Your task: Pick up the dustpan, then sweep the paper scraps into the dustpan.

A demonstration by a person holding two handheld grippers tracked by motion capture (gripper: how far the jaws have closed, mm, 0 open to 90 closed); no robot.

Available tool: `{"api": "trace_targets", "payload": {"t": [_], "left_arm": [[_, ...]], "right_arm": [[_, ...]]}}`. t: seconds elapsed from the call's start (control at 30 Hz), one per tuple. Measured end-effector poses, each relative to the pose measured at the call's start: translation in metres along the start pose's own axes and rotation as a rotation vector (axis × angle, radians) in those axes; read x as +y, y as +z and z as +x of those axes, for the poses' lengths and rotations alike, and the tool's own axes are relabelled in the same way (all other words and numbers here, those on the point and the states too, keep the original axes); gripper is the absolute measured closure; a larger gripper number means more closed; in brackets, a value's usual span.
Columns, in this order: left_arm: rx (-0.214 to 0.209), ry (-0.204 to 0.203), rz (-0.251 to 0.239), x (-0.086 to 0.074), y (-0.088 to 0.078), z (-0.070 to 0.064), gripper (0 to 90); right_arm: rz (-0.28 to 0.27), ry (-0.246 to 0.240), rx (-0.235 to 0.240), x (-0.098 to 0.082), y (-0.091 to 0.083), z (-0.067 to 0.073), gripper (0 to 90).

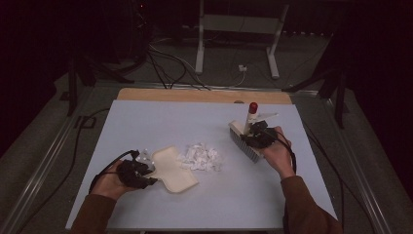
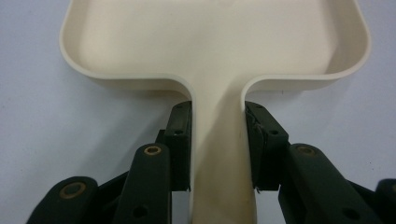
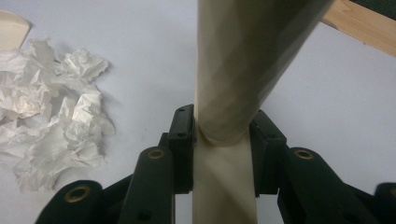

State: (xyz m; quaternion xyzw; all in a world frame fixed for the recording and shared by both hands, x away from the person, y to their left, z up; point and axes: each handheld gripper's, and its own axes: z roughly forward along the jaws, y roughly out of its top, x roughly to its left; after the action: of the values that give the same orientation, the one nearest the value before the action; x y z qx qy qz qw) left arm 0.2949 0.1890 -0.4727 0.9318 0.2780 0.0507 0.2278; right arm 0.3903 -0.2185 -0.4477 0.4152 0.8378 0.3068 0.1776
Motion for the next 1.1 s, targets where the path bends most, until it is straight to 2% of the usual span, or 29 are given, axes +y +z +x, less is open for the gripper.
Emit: {"api": "trace_targets", "payload": {"t": [0.53,1.0,1.1], "left_arm": [[-0.001,-0.001,-0.005,0.003,0.003,-0.001,66.6],[-0.008,-0.002,-0.010,0.007,0.007,-0.002,66.6],[-0.010,0.002,-0.009,0.007,0.007,-0.001,66.6]], "right_arm": [[-0.002,-0.004,-0.003,0.002,0.002,0.007,67.2],[-0.001,-0.033,-0.007,0.006,0.009,0.029,67.2],[0.002,-0.012,-0.014,0.007,0.010,0.035,67.1]]}}
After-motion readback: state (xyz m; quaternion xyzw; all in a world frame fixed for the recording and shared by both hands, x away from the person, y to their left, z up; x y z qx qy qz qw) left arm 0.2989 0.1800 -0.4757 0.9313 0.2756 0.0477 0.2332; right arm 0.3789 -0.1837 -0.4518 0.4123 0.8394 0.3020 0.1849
